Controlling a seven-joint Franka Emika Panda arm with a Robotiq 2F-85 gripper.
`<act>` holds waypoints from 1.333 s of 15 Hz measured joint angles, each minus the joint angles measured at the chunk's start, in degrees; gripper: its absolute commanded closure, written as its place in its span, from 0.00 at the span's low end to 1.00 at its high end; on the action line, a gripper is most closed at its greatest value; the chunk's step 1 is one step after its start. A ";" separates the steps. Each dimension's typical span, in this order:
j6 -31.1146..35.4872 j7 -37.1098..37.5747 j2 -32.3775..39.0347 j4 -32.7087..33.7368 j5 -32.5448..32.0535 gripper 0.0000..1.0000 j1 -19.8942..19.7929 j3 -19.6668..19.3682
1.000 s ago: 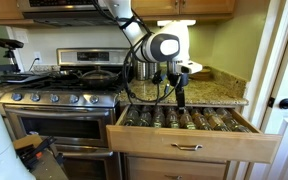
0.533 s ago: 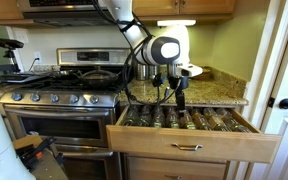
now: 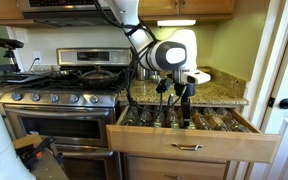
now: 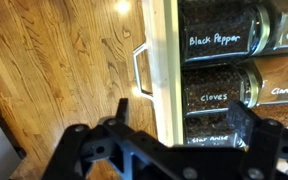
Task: Close the top drawer of the kitchen unit
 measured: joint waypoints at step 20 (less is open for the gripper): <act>3.32 -15.60 11.48 11.97 12.61 0.00 -11.44 6.60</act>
